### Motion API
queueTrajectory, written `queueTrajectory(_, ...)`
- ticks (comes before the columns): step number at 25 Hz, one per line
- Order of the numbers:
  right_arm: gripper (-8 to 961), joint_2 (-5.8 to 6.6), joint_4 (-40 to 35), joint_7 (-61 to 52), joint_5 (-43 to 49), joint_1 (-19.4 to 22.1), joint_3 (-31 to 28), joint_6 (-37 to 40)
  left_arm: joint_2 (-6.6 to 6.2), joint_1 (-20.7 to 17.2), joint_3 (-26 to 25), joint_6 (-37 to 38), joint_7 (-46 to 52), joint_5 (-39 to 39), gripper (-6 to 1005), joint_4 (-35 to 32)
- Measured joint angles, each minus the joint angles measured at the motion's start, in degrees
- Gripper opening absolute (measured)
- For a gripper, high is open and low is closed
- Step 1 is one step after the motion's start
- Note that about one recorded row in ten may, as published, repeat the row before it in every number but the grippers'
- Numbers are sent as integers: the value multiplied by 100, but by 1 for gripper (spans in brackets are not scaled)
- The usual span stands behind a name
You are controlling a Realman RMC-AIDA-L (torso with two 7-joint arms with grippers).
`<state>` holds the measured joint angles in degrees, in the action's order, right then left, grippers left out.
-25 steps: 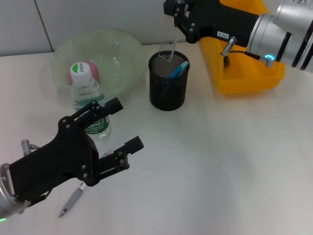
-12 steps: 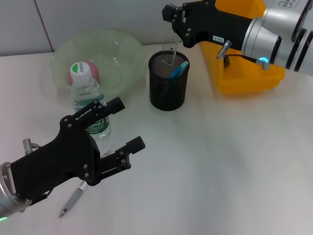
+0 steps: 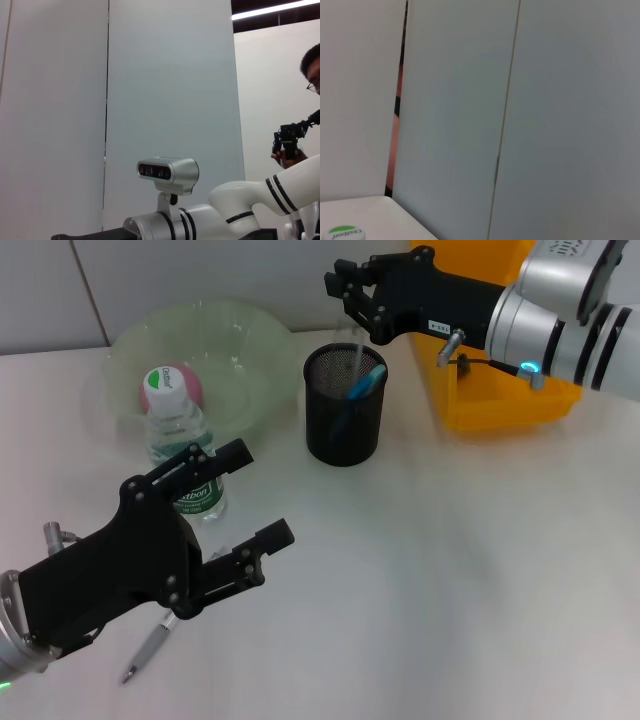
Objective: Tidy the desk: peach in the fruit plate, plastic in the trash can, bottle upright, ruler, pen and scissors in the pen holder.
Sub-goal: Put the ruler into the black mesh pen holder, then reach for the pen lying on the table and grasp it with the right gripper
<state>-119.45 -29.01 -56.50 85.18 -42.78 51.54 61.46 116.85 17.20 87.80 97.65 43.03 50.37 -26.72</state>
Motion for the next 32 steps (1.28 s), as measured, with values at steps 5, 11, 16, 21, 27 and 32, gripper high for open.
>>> queueTrajectory(5,112,10,-56,-118,4,68,4,55,-30,11,-9,-2,46,0,783,0)
queueTrajectory(11,370,27,-540,-518,-190,387,-53,669,-87,-4,-109,-129,407,-1,783,14)
queueTrajectory(16,580,57,-1170,-833,-364,875,-132,1426,-220,-70,-151,-316,976,4,783,-154)
queueTrajectory(21,724,171,-1718,-1192,-374,1403,-179,2036,-254,-363,-212,-1013,1523,374,783,-1017)
queueTrajectory(27,796,281,-1808,-1283,-300,1717,-412,2355,-78,-907,-256,-2009,2201,1189,783,-2513)
queueTrajectory(32,797,380,-1808,-1293,23,1855,-452,2465,157,-1411,-402,-2825,3494,2508,783,-4164)
